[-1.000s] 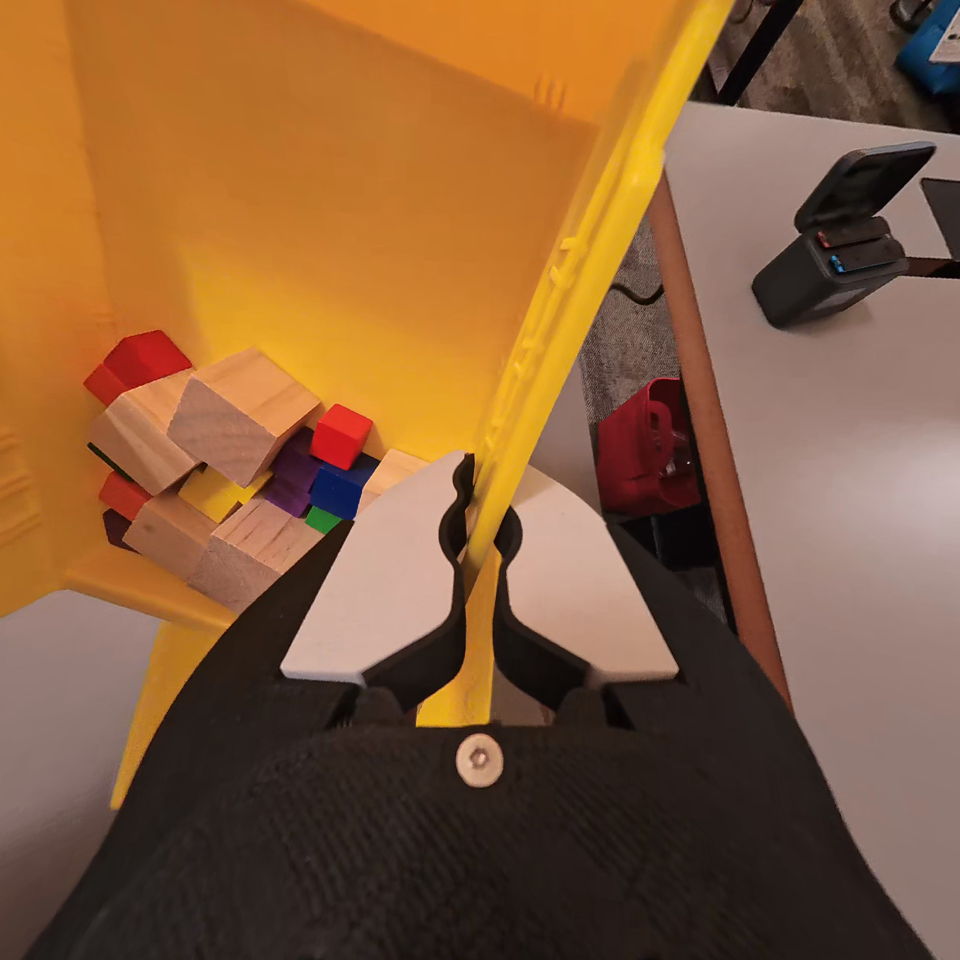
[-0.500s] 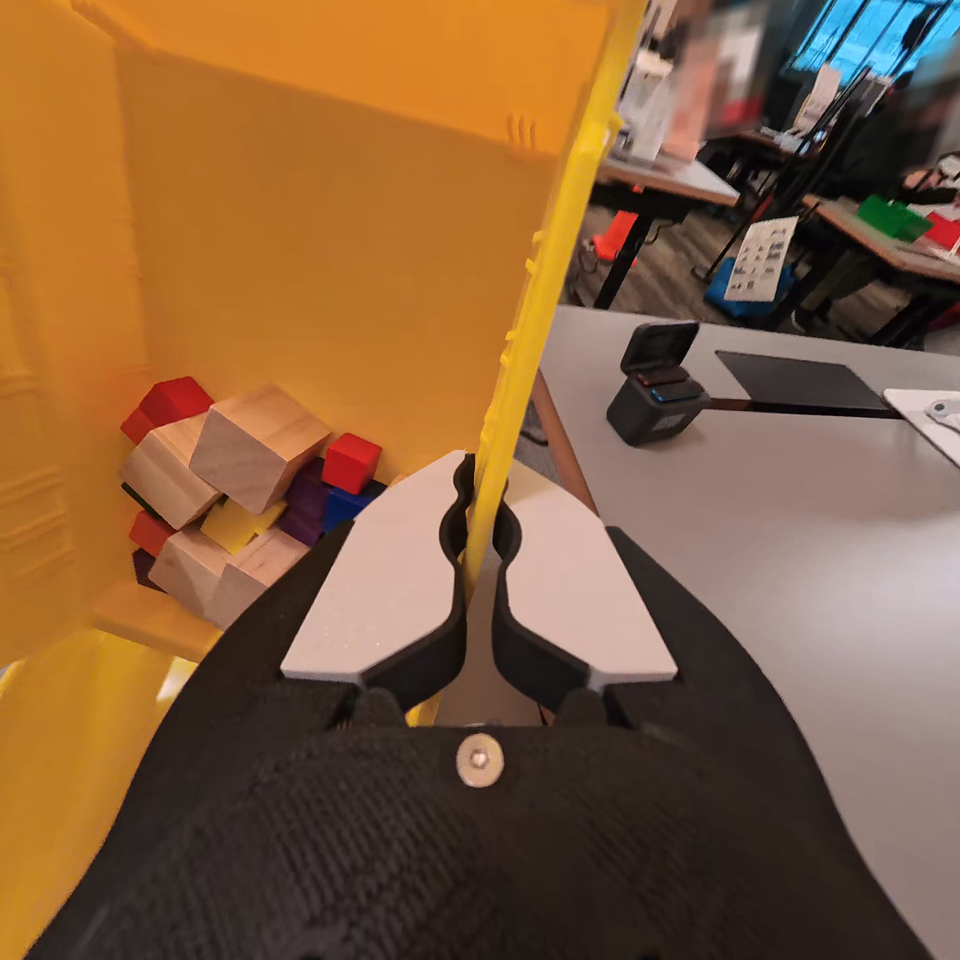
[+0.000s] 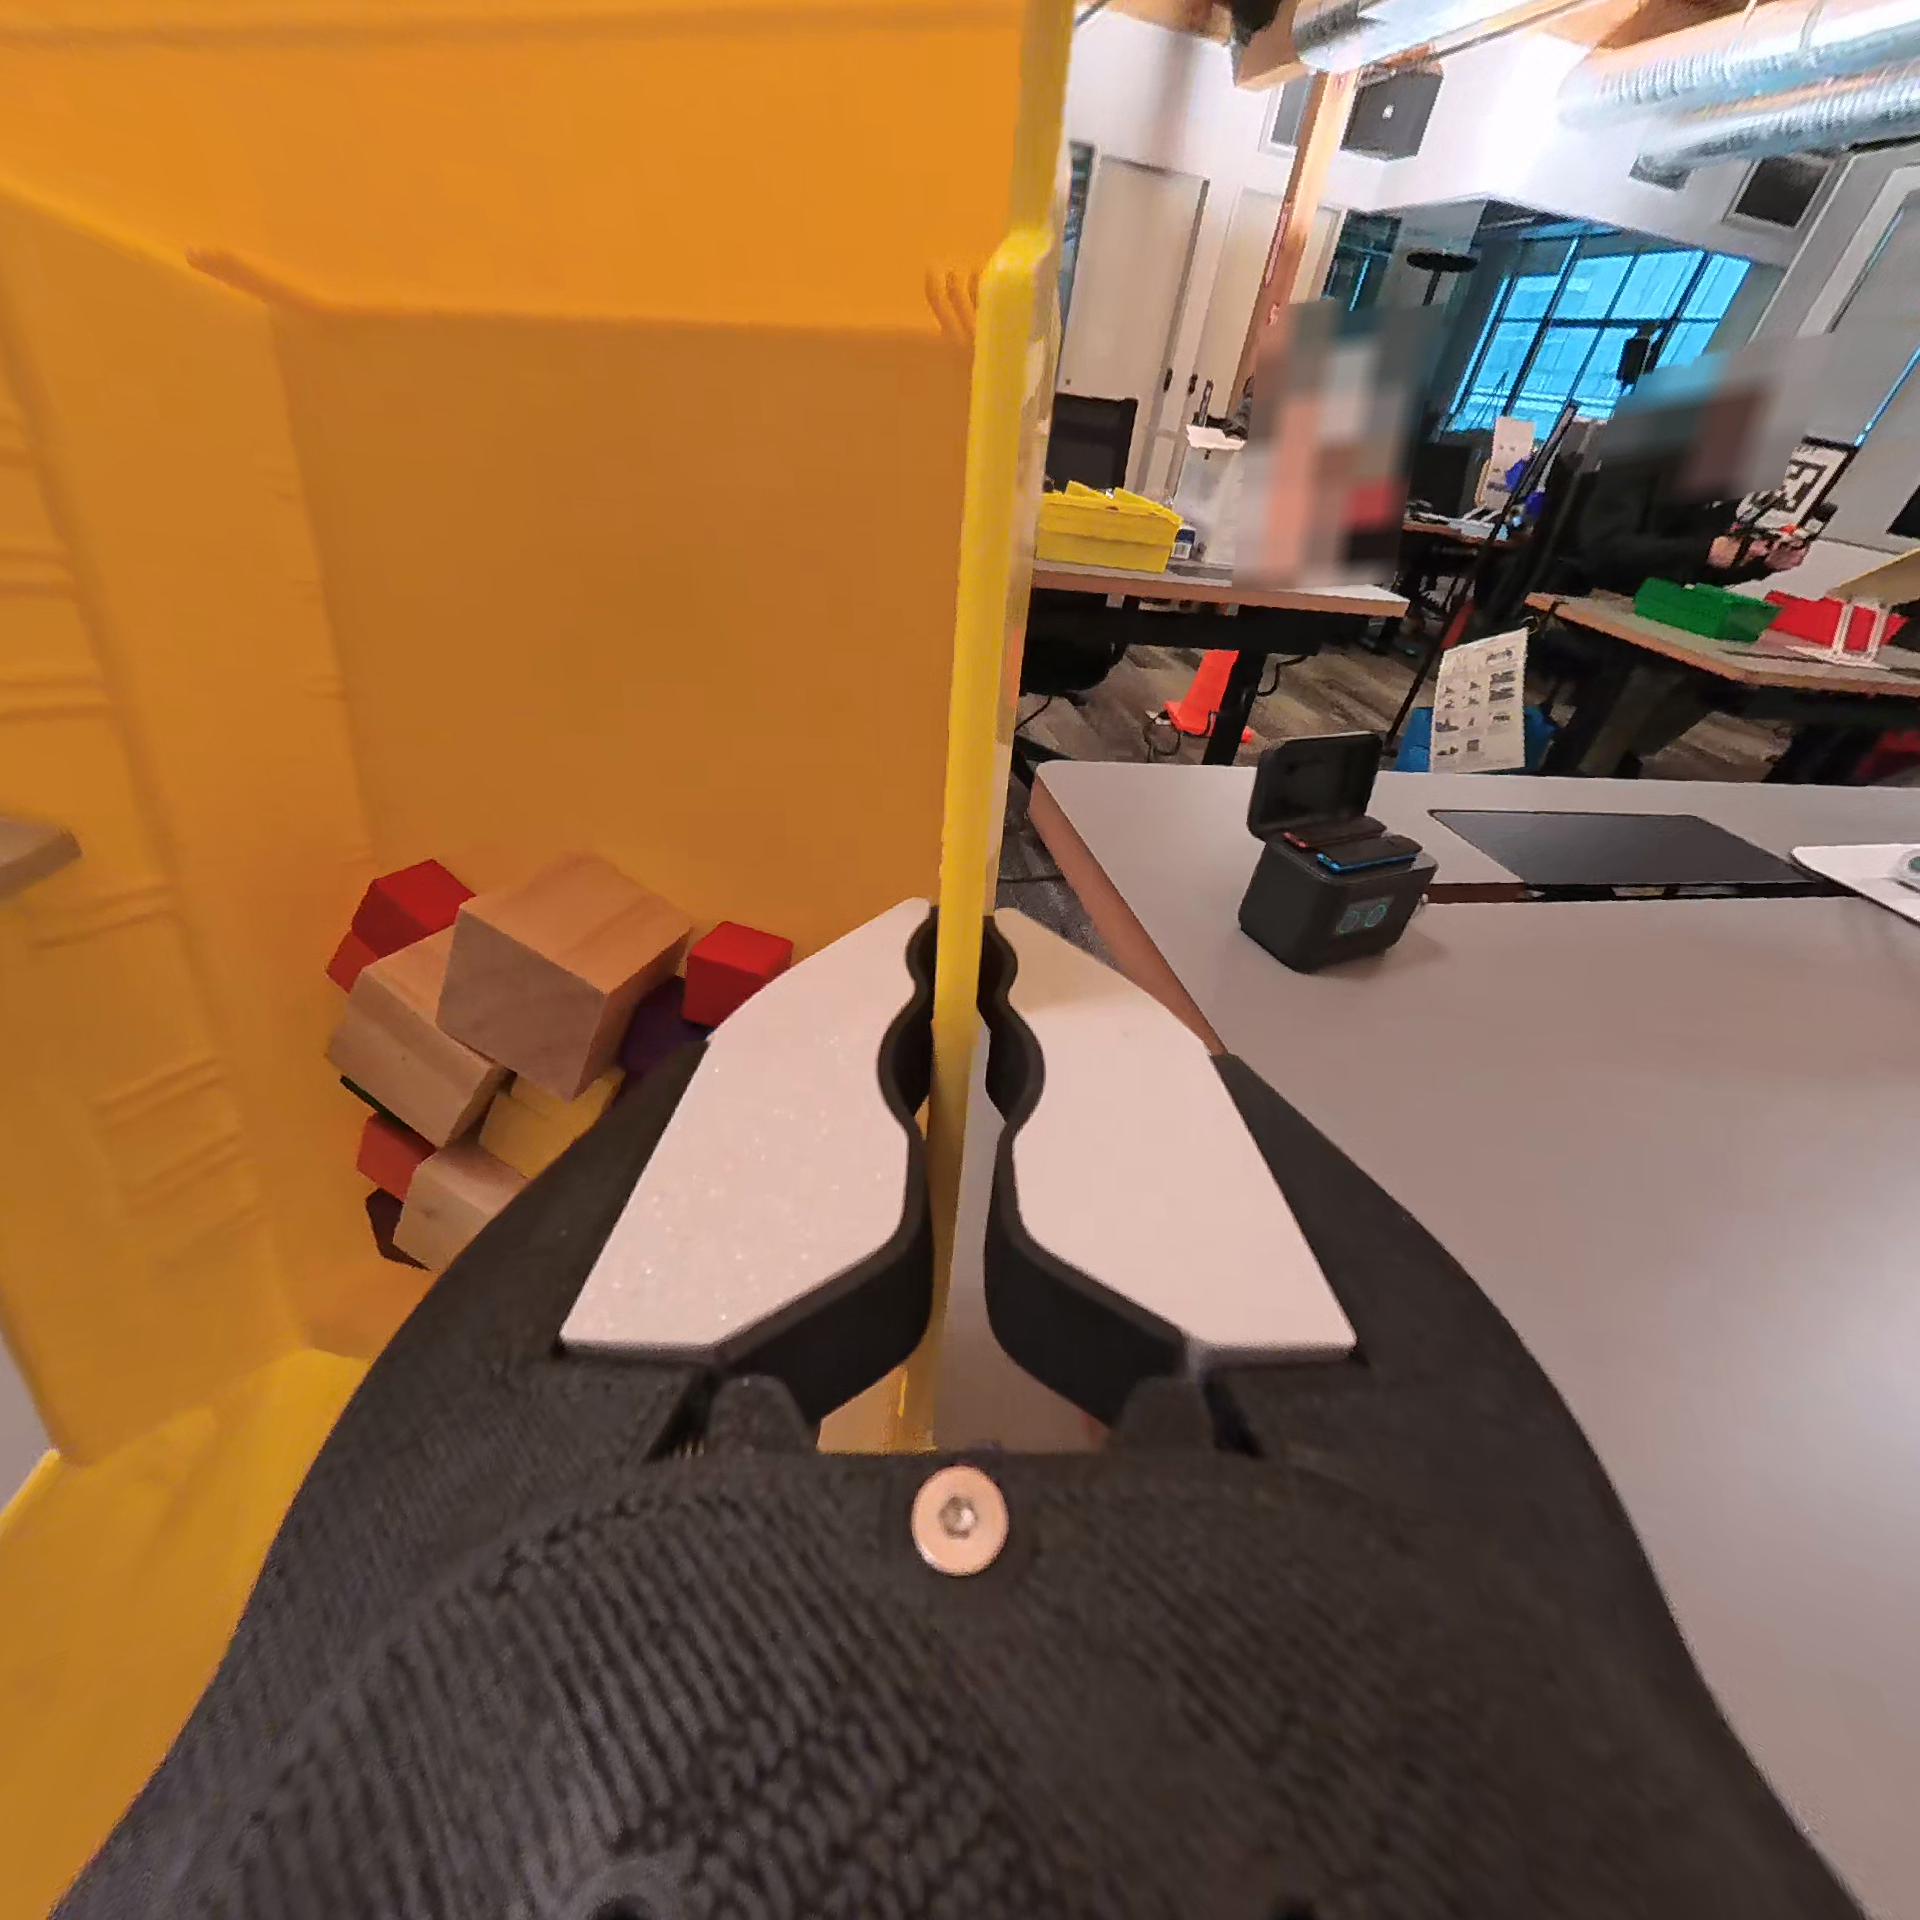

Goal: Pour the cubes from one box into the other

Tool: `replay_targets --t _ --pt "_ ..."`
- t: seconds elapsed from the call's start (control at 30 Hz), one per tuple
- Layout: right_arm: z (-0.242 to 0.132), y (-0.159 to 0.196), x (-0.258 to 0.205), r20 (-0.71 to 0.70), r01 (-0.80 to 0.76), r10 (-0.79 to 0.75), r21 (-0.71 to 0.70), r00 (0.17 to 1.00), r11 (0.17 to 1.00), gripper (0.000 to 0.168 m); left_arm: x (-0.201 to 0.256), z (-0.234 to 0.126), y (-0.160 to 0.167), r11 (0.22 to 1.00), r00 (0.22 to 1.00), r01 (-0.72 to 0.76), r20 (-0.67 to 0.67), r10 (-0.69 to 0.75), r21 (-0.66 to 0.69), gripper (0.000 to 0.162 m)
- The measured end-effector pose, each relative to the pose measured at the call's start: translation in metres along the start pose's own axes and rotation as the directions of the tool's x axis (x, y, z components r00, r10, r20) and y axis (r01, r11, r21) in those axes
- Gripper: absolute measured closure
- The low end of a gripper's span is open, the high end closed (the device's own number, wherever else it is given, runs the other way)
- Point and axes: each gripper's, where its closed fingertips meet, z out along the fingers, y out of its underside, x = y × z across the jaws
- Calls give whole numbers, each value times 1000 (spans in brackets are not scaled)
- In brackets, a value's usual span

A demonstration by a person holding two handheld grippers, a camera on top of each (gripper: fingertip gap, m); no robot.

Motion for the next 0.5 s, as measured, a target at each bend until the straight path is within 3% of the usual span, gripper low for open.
replay_targets --t 0.5 --pt "16 -19 -15 64 7 -15 118 998 993 162 -18 -1 -5 995 999 43 5 -43 86 157"
